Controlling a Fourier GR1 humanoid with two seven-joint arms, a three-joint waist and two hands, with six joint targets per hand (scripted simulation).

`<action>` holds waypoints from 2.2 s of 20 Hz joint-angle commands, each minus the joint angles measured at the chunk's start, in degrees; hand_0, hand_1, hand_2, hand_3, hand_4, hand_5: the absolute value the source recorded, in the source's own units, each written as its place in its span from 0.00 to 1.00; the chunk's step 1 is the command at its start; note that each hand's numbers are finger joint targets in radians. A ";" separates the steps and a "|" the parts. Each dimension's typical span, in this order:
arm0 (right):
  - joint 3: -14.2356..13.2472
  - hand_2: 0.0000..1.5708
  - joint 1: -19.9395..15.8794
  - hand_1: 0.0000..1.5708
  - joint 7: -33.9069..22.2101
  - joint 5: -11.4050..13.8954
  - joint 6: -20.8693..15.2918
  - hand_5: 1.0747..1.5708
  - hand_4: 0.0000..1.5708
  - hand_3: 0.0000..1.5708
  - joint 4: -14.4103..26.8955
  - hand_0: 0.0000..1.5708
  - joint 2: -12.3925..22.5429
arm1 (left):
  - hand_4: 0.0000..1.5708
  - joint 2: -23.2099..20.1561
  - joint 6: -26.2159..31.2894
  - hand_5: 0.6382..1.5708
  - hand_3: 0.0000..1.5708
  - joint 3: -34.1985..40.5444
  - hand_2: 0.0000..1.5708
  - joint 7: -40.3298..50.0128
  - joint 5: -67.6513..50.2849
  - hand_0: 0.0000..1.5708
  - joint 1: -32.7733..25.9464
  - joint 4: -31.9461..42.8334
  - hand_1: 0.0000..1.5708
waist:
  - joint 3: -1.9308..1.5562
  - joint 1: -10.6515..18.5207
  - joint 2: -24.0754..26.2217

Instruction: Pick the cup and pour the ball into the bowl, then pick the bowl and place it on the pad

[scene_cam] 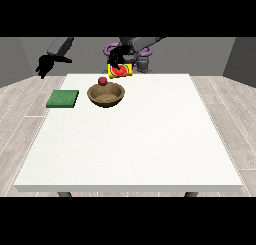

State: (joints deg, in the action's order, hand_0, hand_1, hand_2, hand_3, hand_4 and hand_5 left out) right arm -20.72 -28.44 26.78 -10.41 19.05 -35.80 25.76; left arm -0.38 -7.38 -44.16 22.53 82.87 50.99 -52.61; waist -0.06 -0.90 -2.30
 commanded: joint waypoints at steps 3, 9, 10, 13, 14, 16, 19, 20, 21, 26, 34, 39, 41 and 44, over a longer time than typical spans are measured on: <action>-0.57 0.00 0.62 0.00 1.44 -0.09 2.01 0.89 0.00 0.13 1.64 0.00 2.47 | 0.76 0.35 7.51 0.87 1.00 -3.01 1.00 -1.55 7.14 0.99 4.08 0.37 0.99 | 0.00 0.89 0.01; -1.78 0.00 0.26 0.00 -0.78 -2.03 4.49 0.89 0.00 0.18 2.12 0.00 4.93 | 0.77 0.35 8.41 0.88 1.00 -0.03 1.00 -3.05 9.69 0.96 2.74 -2.52 0.96 | 0.03 0.70 0.54; -1.13 0.00 3.74 0.00 1.60 -0.83 2.32 0.91 0.00 0.17 3.34 0.00 2.50 | 0.77 -0.15 10.54 0.88 1.00 0.63 1.00 -6.03 8.62 0.95 1.87 -5.83 0.95 | 0.03 2.82 2.94; -0.74 0.00 0.65 0.00 -0.24 -1.24 -0.28 0.97 0.27 0.00 3.05 0.00 -0.35 | 0.76 -2.25 7.21 0.88 1.00 4.99 1.00 -7.28 7.24 0.97 4.06 -5.05 0.97 | 0.04 3.12 -1.12; -1.67 0.00 1.42 0.00 0.07 -2.02 1.29 0.97 0.27 0.00 2.99 0.00 1.26 | 0.76 -0.73 4.61 0.88 1.00 7.47 1.00 -4.94 3.37 0.86 0.78 -6.88 0.86 | 0.07 3.50 -1.23; -2.06 0.00 1.45 0.00 -0.87 -2.01 -0.98 0.97 0.27 0.00 3.75 0.00 0.50 | 0.81 -0.49 0.11 0.87 1.00 13.04 1.00 -4.23 -2.39 0.00 -0.73 -11.76 0.00 | 0.20 7.76 -1.03; -2.85 0.00 1.76 0.00 -1.57 -2.63 -0.77 0.97 0.29 0.00 4.21 0.00 1.60 | 0.64 -3.10 -3.49 0.99 1.00 20.42 1.00 -5.46 -8.36 0.26 -1.71 -15.29 0.26 | 0.20 11.00 -1.36; -2.78 0.00 0.49 0.00 -2.60 -3.00 -1.49 0.97 0.29 0.00 3.64 0.00 0.63 | 0.64 -4.73 -5.72 1.00 1.00 23.03 1.00 -7.79 -11.22 0.26 -2.40 -15.71 0.26 | 0.28 11.75 -2.26; -3.77 0.00 -0.87 0.00 -3.95 -3.86 -2.64 0.97 0.30 0.00 3.47 0.00 1.28 | 0.64 -4.76 -7.25 1.00 1.00 24.47 1.00 -8.74 -13.99 0.18 -5.17 -16.35 0.18 | 0.36 13.64 -2.44; -3.99 0.00 -2.40 0.00 -3.23 -4.14 -4.55 0.98 0.15 0.00 1.94 0.00 0.42 | 0.63 -1.15 -6.23 0.99 0.97 33.07 1.00 -16.47 -31.99 0.82 -8.45 -18.21 0.82 | 0.39 13.46 -8.36; -1.93 0.00 -6.29 0.00 -2.88 -5.00 -4.97 1.00 0.25 0.00 -1.47 0.00 -6.04 | 0.53 0.33 -7.19 0.99 0.00 42.58 0.00 -28.70 -54.96 0.18 -9.87 -18.29 0.18 | 0.26 10.05 -17.32; 2.00 0.00 -5.08 0.00 -6.97 -2.90 -5.07 0.96 0.19 0.00 -4.07 0.00 -7.46 | 0.00 -0.88 -4.79 0.94 0.00 48.04 0.00 -34.75 -63.79 0.00 -13.42 -12.79 0.00 | 0.13 4.79 -14.02; 3.18 0.00 -2.97 0.00 -5.93 -2.00 -7.65 0.95 0.12 0.00 -4.43 0.00 -10.77 | 0.00 0.34 -4.44 0.95 0.00 46.04 0.00 -40.17 -64.43 0.00 -19.86 -11.56 0.00 | 0.11 5.20 -11.70; 3.84 0.00 -3.67 0.00 -7.33 -2.03 -6.08 0.95 0.00 0.00 -2.69 0.00 -9.67 | 0.00 0.36 -5.07 0.95 0.00 45.35 0.00 -40.28 -64.49 0.00 -21.46 -10.60 0.00 | 0.06 4.51 -9.69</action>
State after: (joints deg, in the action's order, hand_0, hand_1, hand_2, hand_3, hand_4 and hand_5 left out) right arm -18.27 -33.06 19.38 -13.27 12.99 -39.48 17.07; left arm -0.37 -13.03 1.32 -14.41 20.53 33.29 -64.29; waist 0.08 4.06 -13.87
